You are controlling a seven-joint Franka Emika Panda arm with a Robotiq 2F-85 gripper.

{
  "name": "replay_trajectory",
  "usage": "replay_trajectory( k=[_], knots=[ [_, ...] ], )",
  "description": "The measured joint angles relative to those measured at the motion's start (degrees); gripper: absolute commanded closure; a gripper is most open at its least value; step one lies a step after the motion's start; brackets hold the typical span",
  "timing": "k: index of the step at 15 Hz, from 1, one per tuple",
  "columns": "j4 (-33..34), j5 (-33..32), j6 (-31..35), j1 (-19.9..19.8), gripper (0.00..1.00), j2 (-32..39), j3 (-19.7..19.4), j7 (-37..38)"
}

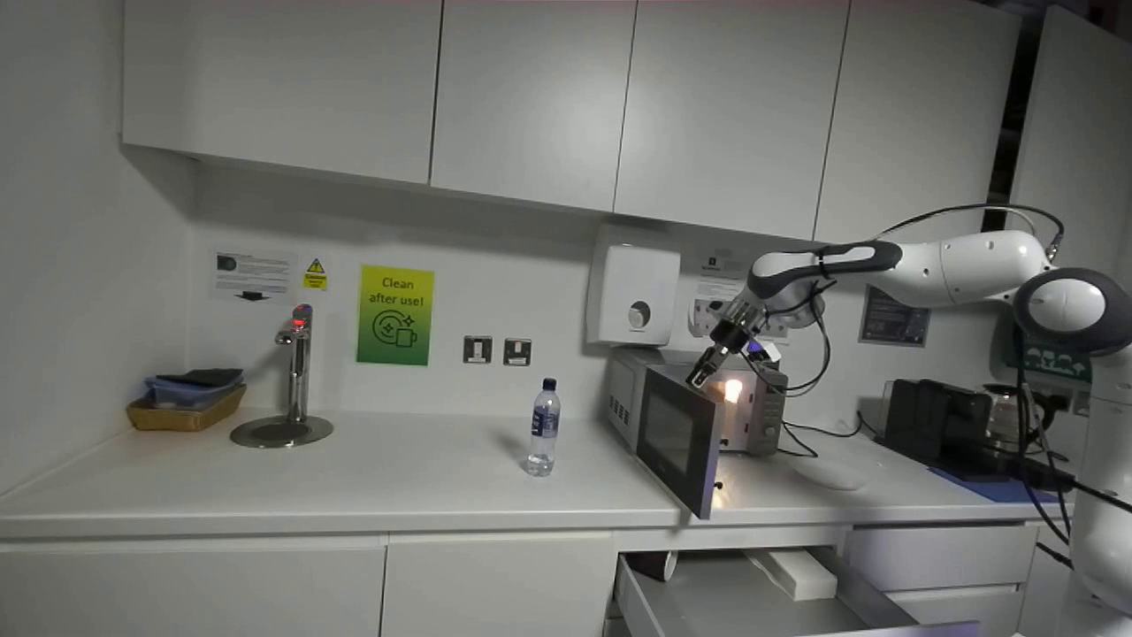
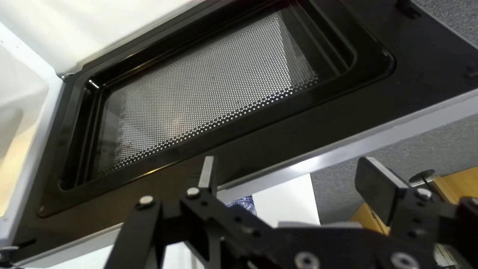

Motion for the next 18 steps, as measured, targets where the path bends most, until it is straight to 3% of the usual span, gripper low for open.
replay_trajectory(
  k=[7, 18],
  knots=[
    [3.1, 0.2, -1.1, -0.7, 0.0, 1.6, 0.4, -0.6],
    [9.6, 0.2, -2.0, -0.5, 0.0, 5.2, 4.2, -0.2]
  ],
)
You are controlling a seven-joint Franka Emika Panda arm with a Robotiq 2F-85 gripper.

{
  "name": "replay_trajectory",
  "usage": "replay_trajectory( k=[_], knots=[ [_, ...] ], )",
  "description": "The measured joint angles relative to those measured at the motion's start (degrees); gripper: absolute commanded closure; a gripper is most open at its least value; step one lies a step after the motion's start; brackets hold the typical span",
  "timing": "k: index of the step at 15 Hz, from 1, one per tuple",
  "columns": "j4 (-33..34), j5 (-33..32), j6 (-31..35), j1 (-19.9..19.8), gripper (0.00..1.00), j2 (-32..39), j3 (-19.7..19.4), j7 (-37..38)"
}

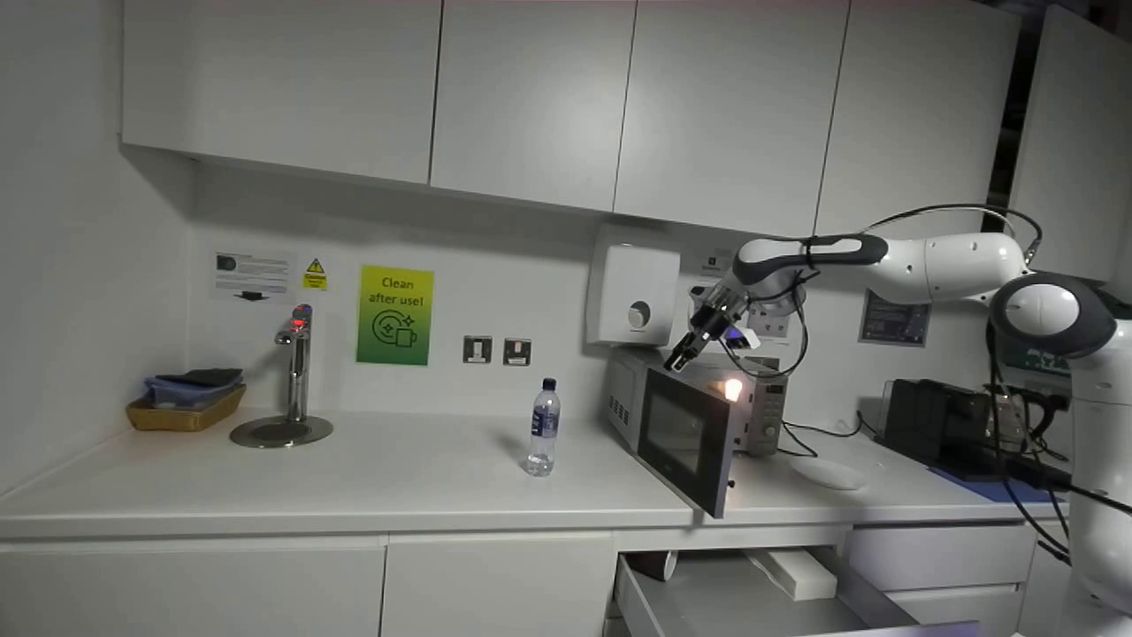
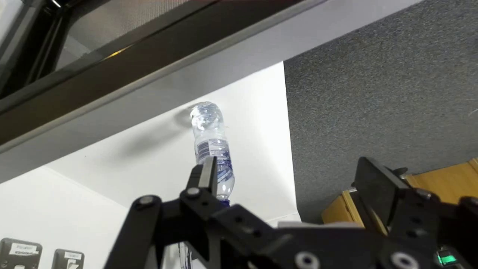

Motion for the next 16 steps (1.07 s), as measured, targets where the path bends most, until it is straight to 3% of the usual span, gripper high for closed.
replay_trajectory(
  k=[8, 16],
  knots=[
    [4.0, -0.9, -4.9, -0.2, 0.0, 6.4, 0.5, 0.2],
    [4.3, -17.5, -5.0, -0.1, 0.0, 6.7, 0.3, 10.0]
  ],
)
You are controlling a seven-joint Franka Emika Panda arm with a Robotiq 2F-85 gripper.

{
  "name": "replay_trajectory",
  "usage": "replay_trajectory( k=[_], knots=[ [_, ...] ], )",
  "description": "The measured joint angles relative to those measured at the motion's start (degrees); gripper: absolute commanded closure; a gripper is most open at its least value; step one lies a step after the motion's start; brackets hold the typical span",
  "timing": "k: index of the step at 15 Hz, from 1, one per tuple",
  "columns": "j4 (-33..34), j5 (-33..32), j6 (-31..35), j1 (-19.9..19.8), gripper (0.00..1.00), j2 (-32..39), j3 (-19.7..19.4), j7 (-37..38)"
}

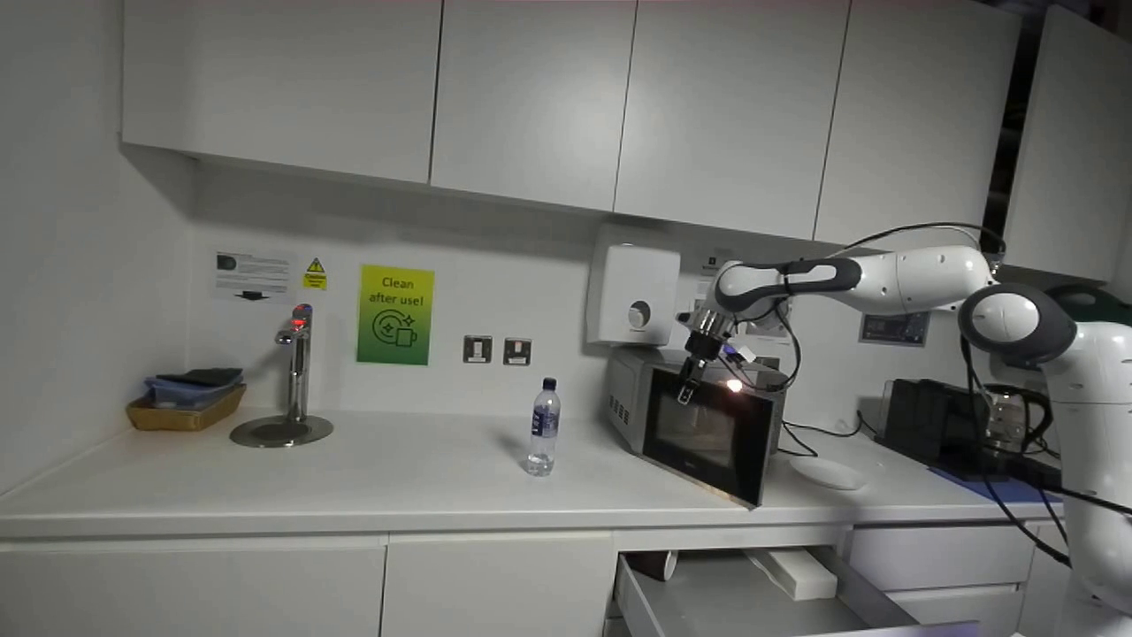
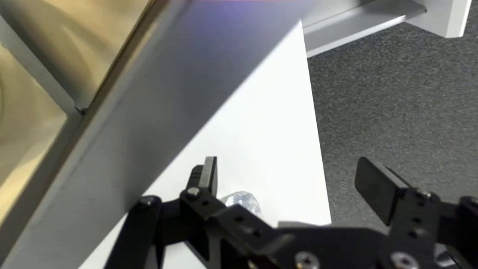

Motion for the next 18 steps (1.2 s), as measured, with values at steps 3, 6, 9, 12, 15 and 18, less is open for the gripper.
replay_trajectory(
  k=[3, 6, 9, 12, 15, 18],
  knots=[
    [-0.1, -7.2, 0.0, 0.0, 0.0, -0.5, -0.3, 4.2],
    [-0.9, -12.6, 0.4, 0.0, 0.0, -1.7, -0.8, 7.9],
    [-2.7, -15.9, 2.7, -0.1, 0.0, -3.3, -1.6, 11.8],
    [-5.0, -17.0, 5.0, -0.3, 0.0, -4.8, -2.7, 15.1],
    [-7.4, -17.2, 7.0, -1.1, 0.0, -5.9, -3.5, 17.6],
    [-9.7, -17.2, 10.1, -1.7, 0.0, -6.3, -4.4, 20.4]
  ],
)
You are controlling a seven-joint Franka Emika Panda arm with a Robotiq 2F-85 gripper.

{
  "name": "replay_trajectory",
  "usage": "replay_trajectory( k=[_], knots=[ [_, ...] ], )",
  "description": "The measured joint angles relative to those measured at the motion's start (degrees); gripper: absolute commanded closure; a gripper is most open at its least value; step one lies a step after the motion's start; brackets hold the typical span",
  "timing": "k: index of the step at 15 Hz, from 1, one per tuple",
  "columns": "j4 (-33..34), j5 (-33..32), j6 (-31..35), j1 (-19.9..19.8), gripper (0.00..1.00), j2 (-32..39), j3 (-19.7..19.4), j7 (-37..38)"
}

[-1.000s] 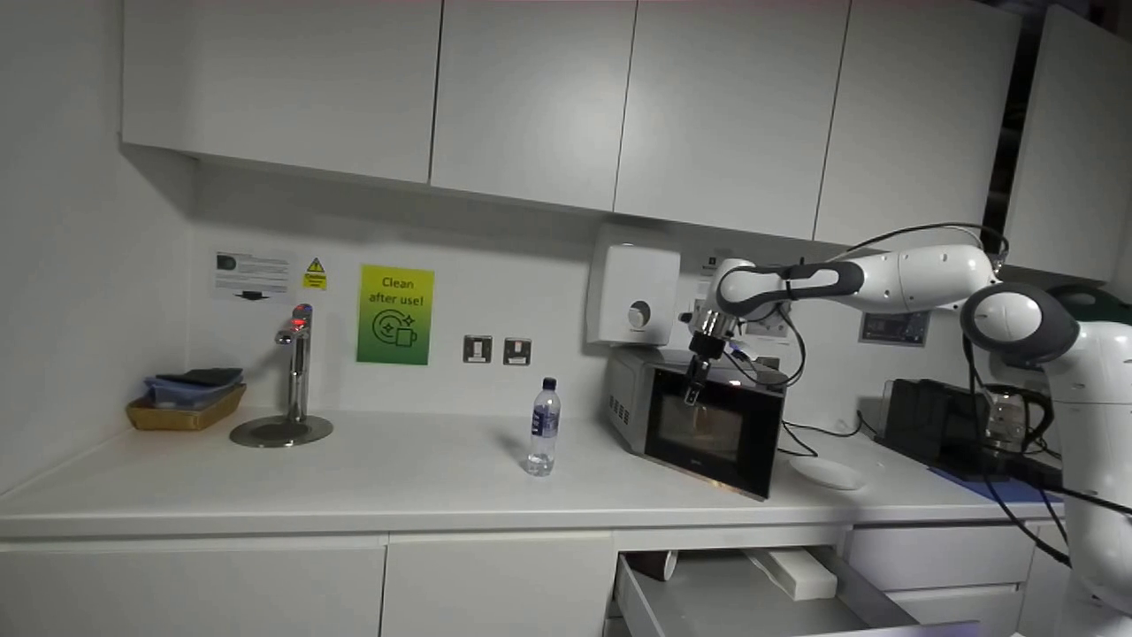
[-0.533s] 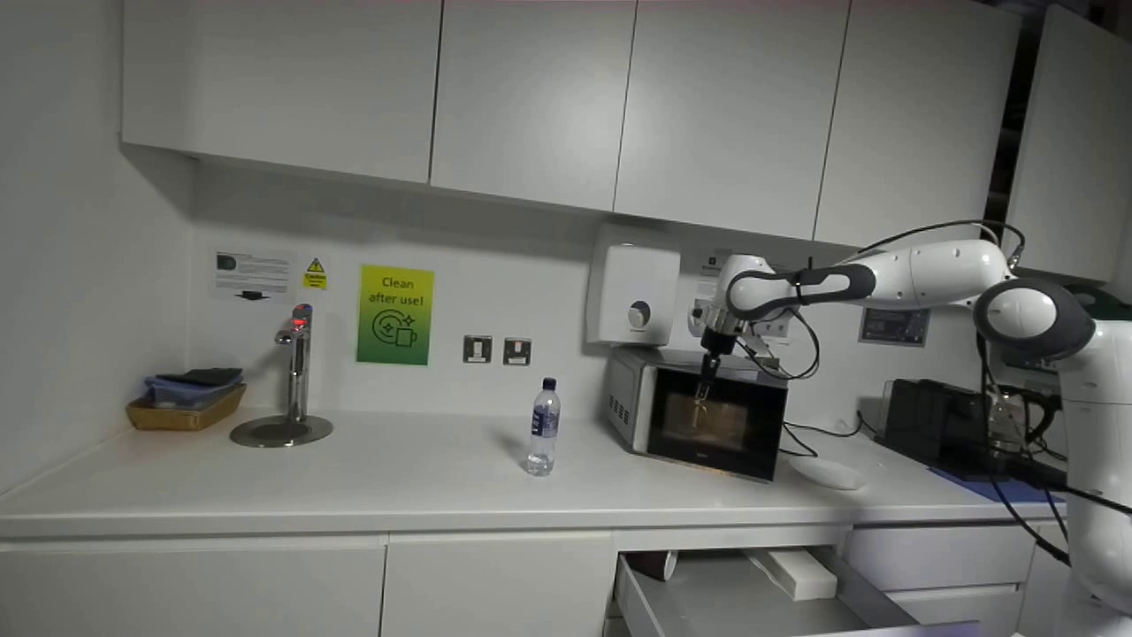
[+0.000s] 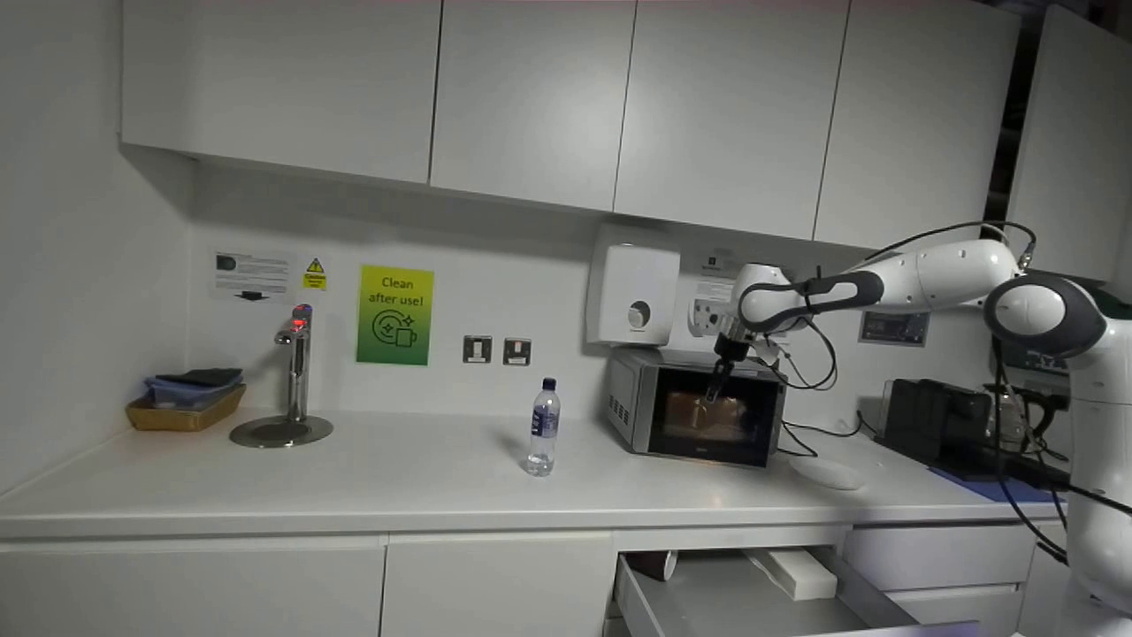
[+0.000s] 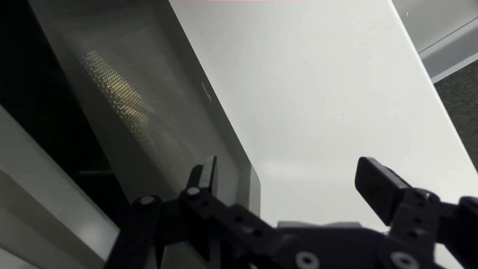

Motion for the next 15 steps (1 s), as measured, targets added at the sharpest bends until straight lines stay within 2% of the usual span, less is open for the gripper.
replay_trajectory(
  k=[5, 9, 12, 15],
  knots=[
    [-5.5, -2.6, 13.3, -0.6, 0.0, 0.0, -2.0, 10.2],
    [-8.7, -8.7, 21.5, -0.7, 0.0, 0.1, -4.3, 20.0],
    [-9.6, -14.9, 26.1, -0.7, 0.0, 0.2, -6.2, 26.4],
    [-10.0, -19.7, 27.2, -0.6, 0.0, 0.2, -7.1, 32.0]
  ],
)
